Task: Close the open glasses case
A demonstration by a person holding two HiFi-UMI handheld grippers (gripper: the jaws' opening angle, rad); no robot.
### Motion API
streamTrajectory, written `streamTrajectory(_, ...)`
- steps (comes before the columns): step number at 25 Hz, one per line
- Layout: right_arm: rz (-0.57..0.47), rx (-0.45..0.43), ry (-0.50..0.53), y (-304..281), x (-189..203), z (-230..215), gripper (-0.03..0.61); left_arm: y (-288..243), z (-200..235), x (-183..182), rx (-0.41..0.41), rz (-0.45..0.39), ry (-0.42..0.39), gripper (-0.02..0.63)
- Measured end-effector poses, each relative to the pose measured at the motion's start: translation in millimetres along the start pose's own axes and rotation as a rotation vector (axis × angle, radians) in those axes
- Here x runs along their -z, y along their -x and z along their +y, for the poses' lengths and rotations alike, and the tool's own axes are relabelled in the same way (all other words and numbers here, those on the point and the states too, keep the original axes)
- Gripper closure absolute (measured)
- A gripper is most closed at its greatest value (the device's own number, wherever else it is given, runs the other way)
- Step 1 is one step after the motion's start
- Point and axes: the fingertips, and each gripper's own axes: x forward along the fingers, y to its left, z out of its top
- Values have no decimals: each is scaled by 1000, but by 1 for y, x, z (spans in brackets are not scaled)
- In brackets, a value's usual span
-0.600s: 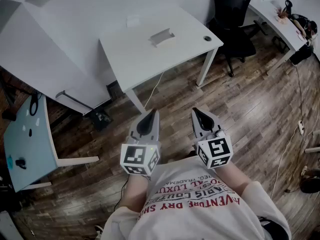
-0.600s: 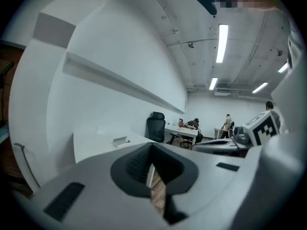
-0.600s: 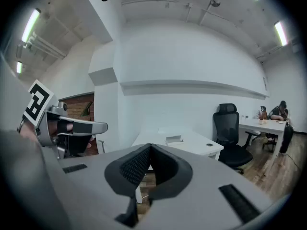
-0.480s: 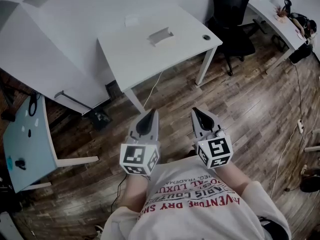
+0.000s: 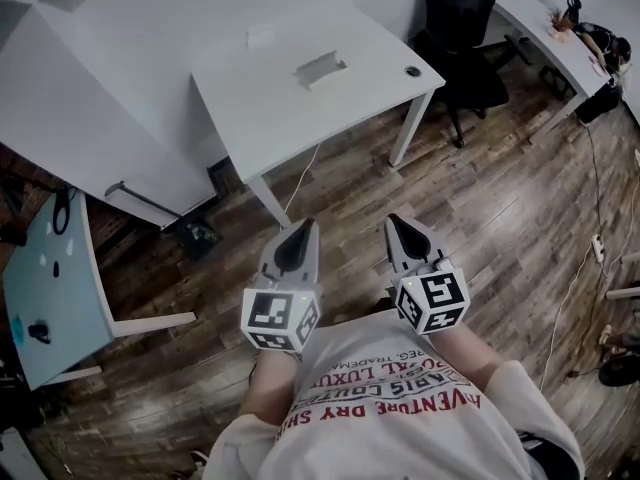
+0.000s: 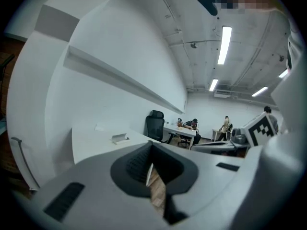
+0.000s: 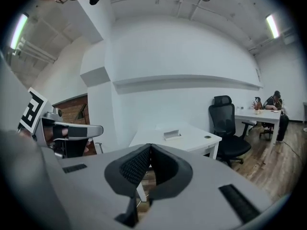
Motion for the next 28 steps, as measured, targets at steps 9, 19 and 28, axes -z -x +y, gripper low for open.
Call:
streamTrajectory(9,16,-4,28,-13,2,6,566,0,18,8,-20,-7,46,615)
streamTrajectory(19,-23,-85,34,-61,-20,-21,566,-41,37,2,-99,-3,84,615)
streamTrajectory(28,-27,-179,67,-133,-63,-96,566,-129,41,-27,-195,-24,110,615)
